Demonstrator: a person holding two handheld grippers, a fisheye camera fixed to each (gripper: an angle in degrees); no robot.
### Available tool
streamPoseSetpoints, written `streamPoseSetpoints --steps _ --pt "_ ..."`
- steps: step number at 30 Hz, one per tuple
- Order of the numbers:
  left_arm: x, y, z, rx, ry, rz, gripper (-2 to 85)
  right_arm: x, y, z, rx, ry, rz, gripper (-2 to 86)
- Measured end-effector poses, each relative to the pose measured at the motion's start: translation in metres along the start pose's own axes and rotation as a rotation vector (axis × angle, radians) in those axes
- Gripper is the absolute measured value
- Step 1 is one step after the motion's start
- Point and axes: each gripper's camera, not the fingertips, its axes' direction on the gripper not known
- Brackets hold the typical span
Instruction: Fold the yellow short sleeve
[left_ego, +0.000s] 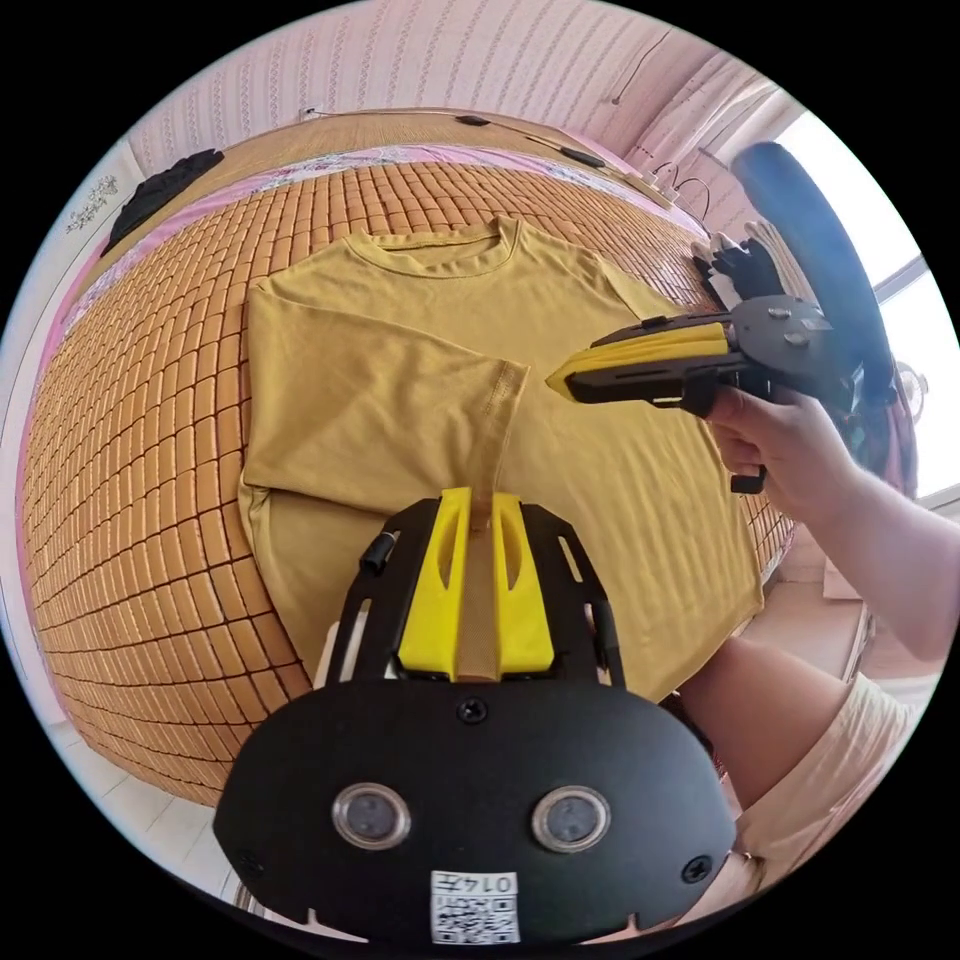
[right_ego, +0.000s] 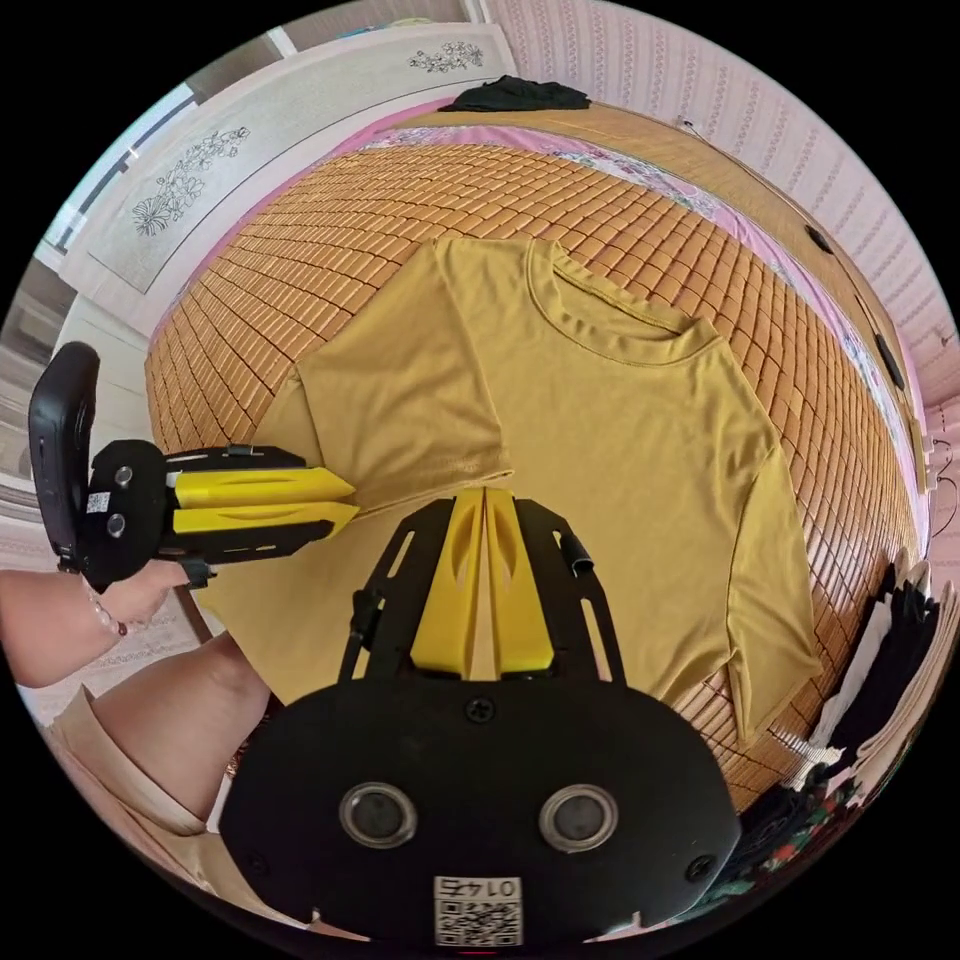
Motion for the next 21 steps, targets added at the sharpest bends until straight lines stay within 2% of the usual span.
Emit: streamPoseSetpoints --steps 6,10,13,17,21 --pt "0.017 -0.013 0.013 -0.040 -0.055 0.036 2.7 0.054 0.083 -0.038 0.046 -0.055 0.192 -0.3" --pt "0.036 -0.032 -0.006 -0.008 -0.066 0.126 2.6 0.106 0.163 -0.081 0.122 0.054 0.416 -0.3" --pt "0.064 -0.067 -0.005 0.015 0.005 0.240 2.5 0.149 0.221 -0.105 0.156 0.124 0.603 -0.3" --pt "0.132 -0.142 0.024 0.064 0.115 0.428 2.6 0.197 0.279 -0.116 0.168 0.124 0.790 1.2" --pt "0.216 -0.212 0.065 0.077 0.175 0.592 3.1 0.222 0.304 -0.121 0.229 0.106 0.860 4.7"
